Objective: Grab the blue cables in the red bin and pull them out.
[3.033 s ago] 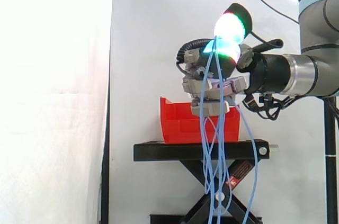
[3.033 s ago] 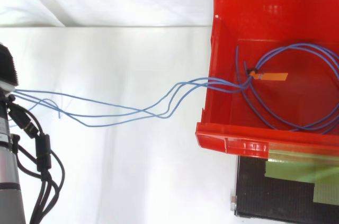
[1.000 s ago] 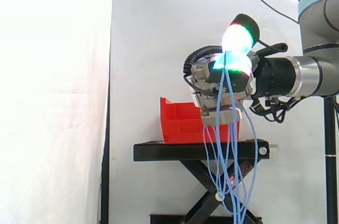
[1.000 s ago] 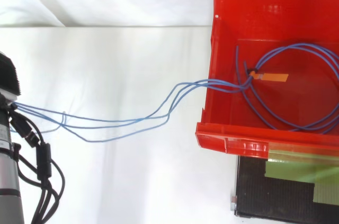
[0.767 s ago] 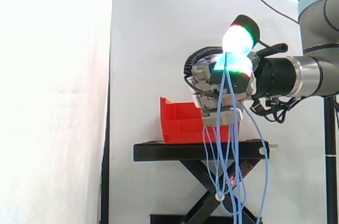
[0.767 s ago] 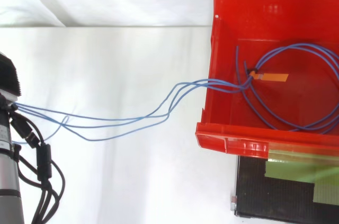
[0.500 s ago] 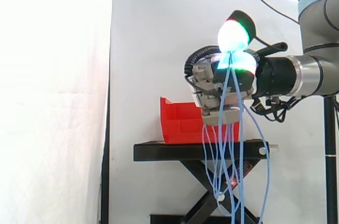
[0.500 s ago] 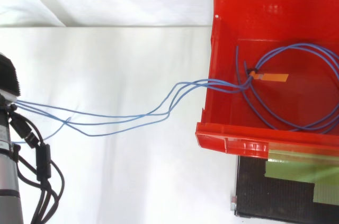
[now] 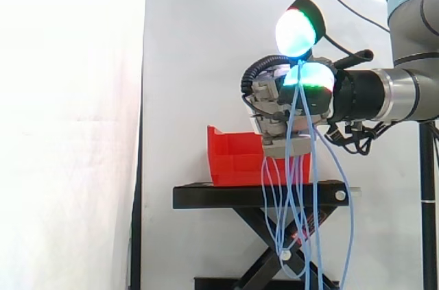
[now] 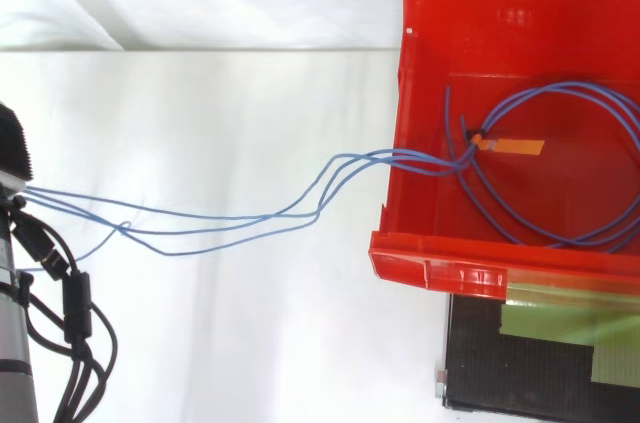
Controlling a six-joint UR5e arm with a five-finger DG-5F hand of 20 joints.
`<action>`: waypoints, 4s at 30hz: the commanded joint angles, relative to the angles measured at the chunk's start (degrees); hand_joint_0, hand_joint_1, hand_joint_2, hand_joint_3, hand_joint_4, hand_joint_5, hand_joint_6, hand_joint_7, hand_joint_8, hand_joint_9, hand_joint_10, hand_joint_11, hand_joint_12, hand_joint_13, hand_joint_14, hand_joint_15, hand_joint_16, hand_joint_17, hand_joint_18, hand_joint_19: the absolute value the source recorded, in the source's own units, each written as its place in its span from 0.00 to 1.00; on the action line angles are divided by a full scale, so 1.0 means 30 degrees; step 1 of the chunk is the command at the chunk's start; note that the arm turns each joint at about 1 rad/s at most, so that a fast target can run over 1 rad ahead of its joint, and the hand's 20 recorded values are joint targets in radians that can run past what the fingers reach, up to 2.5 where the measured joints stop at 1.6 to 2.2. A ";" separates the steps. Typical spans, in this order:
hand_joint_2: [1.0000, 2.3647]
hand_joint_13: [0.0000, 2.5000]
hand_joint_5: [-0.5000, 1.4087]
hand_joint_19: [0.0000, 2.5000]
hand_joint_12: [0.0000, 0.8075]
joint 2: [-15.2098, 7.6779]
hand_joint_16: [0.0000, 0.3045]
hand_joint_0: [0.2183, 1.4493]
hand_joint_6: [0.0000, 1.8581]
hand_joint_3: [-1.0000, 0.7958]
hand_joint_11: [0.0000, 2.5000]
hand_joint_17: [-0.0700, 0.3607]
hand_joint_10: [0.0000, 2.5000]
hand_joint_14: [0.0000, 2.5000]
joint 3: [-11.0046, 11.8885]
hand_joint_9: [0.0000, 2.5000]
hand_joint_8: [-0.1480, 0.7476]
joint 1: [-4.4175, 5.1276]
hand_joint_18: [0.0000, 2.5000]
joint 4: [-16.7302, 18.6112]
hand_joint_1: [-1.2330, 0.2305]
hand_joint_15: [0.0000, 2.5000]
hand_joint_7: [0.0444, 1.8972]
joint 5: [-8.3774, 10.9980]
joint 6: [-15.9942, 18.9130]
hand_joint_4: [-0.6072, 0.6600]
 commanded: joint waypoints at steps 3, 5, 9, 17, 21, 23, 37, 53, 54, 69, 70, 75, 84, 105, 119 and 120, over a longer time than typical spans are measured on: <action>0.00 0.55 0.78 0.47 0.45 0.0003 0.18 0.38 0.24 0.00 0.55 0.44 0.01 0.52 0.0005 0.64 0.56 0.0000 0.45 -0.0003 0.40 0.41 0.31 -0.0001 -0.0032 0.73; 0.00 0.56 0.78 0.47 0.46 0.0003 0.17 0.39 0.26 0.00 0.56 0.43 0.01 0.51 0.0005 0.66 0.55 0.0000 0.45 -0.0003 0.38 0.42 0.30 -0.0001 -0.0032 0.73; 0.00 0.56 0.78 0.48 0.42 0.0003 0.16 0.43 0.29 0.00 0.56 0.41 0.01 0.49 0.0005 0.65 0.54 0.0000 0.45 -0.0003 0.34 0.44 0.30 -0.0001 -0.0032 0.71; 0.00 0.56 0.78 0.49 0.39 0.0003 0.14 0.52 0.31 0.00 0.57 0.39 0.01 0.46 0.0005 0.66 0.51 0.0029 0.44 -0.0003 0.29 0.47 0.30 -0.0001 -0.0032 0.70; 0.00 0.56 0.78 0.49 0.39 0.0003 0.14 0.54 0.31 0.00 0.56 0.38 0.01 0.46 0.0005 0.66 0.51 0.0029 0.43 -0.0003 0.27 0.48 0.29 -0.0001 -0.0032 0.70; 0.00 0.55 0.77 0.49 0.39 0.0003 0.14 0.55 0.31 0.00 0.56 0.39 0.01 0.46 0.0005 0.66 0.51 0.0029 0.43 -0.0003 0.27 0.48 0.29 -0.0001 -0.0002 0.70; 0.00 0.53 0.74 0.49 0.40 0.0501 0.14 0.55 0.30 0.00 0.52 0.39 0.01 0.47 0.0005 0.63 0.52 0.0029 0.40 -0.0003 0.24 0.45 0.27 0.0028 -0.0002 0.70; 0.00 0.51 0.71 0.49 0.40 0.0501 0.15 0.54 0.32 0.00 0.52 0.39 0.01 0.48 0.0005 0.61 0.53 0.0029 0.39 -0.0032 0.20 0.45 0.25 0.0087 0.0027 0.71; 0.00 0.51 0.71 0.49 0.40 0.0501 0.14 0.54 0.33 0.00 0.52 0.39 0.01 0.48 0.0005 0.61 0.53 0.0029 0.39 -0.0032 0.20 0.45 0.25 0.0087 0.0027 0.72; 0.00 0.51 0.69 0.49 0.42 0.0501 0.15 0.45 0.36 0.00 0.52 0.41 0.01 0.51 0.0005 0.60 0.55 0.0029 0.40 -0.0032 0.18 0.43 0.22 0.0116 0.0086 0.74; 0.00 0.51 0.69 0.49 0.42 0.0501 0.16 0.44 0.36 0.00 0.52 0.41 0.01 0.51 0.0005 0.60 0.55 0.0029 0.40 -0.0032 0.18 0.43 0.22 0.0087 0.0115 0.74; 0.00 0.51 0.69 0.48 0.43 0.0501 0.16 0.43 0.37 0.00 0.53 0.41 0.01 0.52 0.0005 0.60 0.56 0.0029 0.40 -0.0032 0.17 0.42 0.21 0.0116 0.0144 0.75; 0.00 0.51 0.68 0.49 0.42 0.0501 0.15 0.44 0.40 0.00 0.53 0.41 0.01 0.52 0.0005 0.59 0.55 0.0029 0.39 -0.0003 0.15 0.42 0.20 0.0116 0.0144 0.75; 0.00 0.49 0.58 0.49 0.40 0.0501 0.14 0.53 0.54 0.00 0.62 0.39 0.01 0.53 0.0005 0.50 0.49 0.0029 0.38 -0.0003 0.08 0.42 0.11 0.0087 0.0173 0.73; 0.00 0.48 0.55 0.49 0.42 0.0501 0.14 0.52 0.55 0.00 0.65 0.39 0.01 0.55 0.0005 0.45 0.50 0.0029 0.37 0.0026 0.08 0.41 0.10 0.0087 0.0144 0.74; 0.00 0.48 0.55 0.49 0.43 0.0501 0.14 0.50 0.55 0.00 0.64 0.39 0.01 0.56 0.0005 0.46 0.50 0.0029 0.37 0.0026 0.09 0.40 0.10 0.0087 0.0144 0.74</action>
